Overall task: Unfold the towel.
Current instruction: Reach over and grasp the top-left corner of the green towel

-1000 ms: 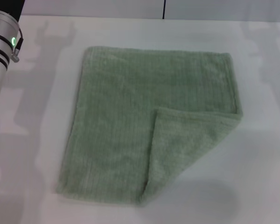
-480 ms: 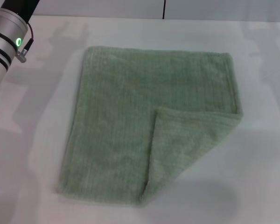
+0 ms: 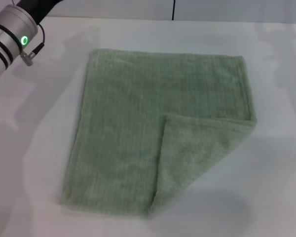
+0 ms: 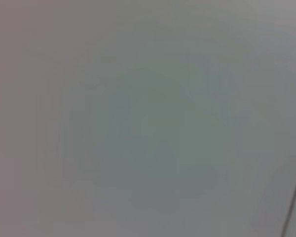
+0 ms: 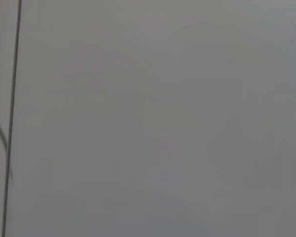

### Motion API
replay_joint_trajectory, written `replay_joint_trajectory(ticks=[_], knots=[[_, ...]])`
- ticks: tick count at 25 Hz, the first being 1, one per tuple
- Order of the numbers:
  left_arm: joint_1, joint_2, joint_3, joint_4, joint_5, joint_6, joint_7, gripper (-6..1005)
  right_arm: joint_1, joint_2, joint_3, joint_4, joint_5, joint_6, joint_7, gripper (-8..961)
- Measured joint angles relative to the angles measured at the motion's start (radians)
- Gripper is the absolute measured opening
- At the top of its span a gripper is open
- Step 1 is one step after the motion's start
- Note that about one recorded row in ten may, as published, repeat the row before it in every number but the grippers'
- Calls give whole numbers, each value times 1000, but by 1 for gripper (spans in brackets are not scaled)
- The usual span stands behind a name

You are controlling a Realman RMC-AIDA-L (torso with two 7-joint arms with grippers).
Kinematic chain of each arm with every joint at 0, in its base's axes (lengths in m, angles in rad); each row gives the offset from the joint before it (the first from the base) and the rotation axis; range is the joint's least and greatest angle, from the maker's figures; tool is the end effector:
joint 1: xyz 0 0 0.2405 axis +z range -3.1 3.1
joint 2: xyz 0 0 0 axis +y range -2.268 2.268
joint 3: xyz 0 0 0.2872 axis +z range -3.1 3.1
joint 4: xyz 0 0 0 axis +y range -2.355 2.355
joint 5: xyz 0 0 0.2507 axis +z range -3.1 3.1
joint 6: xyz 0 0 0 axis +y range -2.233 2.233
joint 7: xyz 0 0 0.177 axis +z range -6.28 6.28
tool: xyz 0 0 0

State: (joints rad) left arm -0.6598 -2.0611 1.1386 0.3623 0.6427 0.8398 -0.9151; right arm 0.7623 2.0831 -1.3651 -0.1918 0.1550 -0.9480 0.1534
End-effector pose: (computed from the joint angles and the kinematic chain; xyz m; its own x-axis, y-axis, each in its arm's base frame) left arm -0.2757 0.5193 -0.0181 0.4972 0.0831 0.8637 0.8157 -0.3838 -0.4327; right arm 0.2690 0.5306 -0.0016 0.6764 0.1953 -0.7102 -0.7039 -0.1126 -0.7013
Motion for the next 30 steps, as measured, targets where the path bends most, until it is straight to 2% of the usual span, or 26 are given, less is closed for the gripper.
replay_joint_trajectory(ticks=[4,8,9,13,16,17,20,30], knots=[[25,3,99,83,0,-82,-88,222,0,0,0,0,0,0,0,652],[40,15,168,129,21,-140,-170,49,-1,-1,0,0,0,-1,0,653],[49,22,190,167,114,-181,-274,6,-2,-1,0,0,0,-1,0,653],[54,24,190,191,215,-199,-366,1,-5,-1,2,0,0,-1,0,652],[56,26,189,228,386,-207,-513,-2,-7,-1,4,0,0,-1,0,653],[56,26,189,228,386,-207,-513,-2,-7,-2,4,0,0,-2,0,653],[56,27,187,287,608,-205,-665,-2,-5,-3,1,1,0,4,0,653],[26,26,139,340,1028,-209,-926,-2,3,-3,0,1,-15,45,0,653]])
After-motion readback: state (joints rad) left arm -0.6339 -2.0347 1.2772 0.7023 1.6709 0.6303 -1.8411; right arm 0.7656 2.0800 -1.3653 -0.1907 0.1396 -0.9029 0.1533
